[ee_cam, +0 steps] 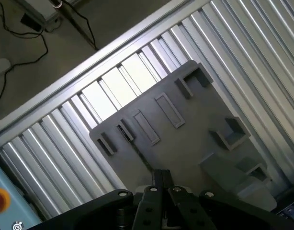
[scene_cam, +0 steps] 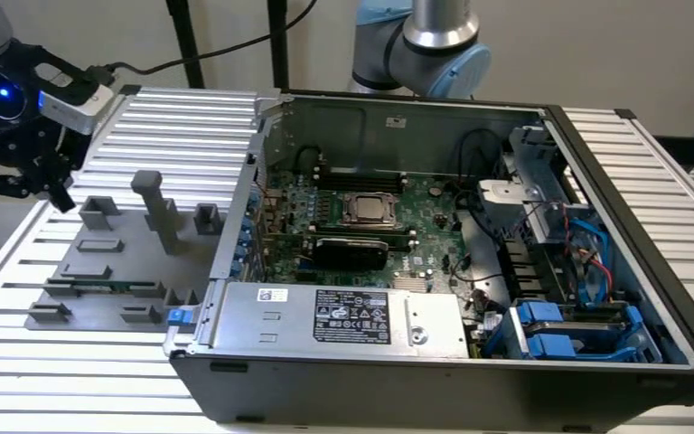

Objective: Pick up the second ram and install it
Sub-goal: 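Pick up the second ram and move it above second insertion slot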

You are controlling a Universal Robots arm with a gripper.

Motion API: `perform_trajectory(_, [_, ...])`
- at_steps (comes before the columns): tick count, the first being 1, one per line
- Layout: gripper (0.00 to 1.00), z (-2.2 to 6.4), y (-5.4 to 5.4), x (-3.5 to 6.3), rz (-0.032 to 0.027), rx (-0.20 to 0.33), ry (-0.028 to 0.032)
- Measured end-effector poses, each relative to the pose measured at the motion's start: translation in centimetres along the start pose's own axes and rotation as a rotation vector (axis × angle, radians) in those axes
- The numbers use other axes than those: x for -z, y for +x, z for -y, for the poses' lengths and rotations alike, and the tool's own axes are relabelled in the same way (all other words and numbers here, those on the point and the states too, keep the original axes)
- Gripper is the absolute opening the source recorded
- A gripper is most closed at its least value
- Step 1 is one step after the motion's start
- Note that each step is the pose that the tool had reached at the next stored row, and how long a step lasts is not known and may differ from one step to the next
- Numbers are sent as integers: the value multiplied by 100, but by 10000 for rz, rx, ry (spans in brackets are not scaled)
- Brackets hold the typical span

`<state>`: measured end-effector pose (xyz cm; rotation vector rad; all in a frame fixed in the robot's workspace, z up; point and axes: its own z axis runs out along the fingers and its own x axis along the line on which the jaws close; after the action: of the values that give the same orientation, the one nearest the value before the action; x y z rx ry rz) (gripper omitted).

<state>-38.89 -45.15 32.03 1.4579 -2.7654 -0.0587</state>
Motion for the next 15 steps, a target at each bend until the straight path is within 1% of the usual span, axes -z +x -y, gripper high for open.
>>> perform_trajectory(7, [11, 2, 0, -40, -42, 1264, 7])
perform_trajectory(15, [11, 3, 0, -86, -63, 2726, 61])
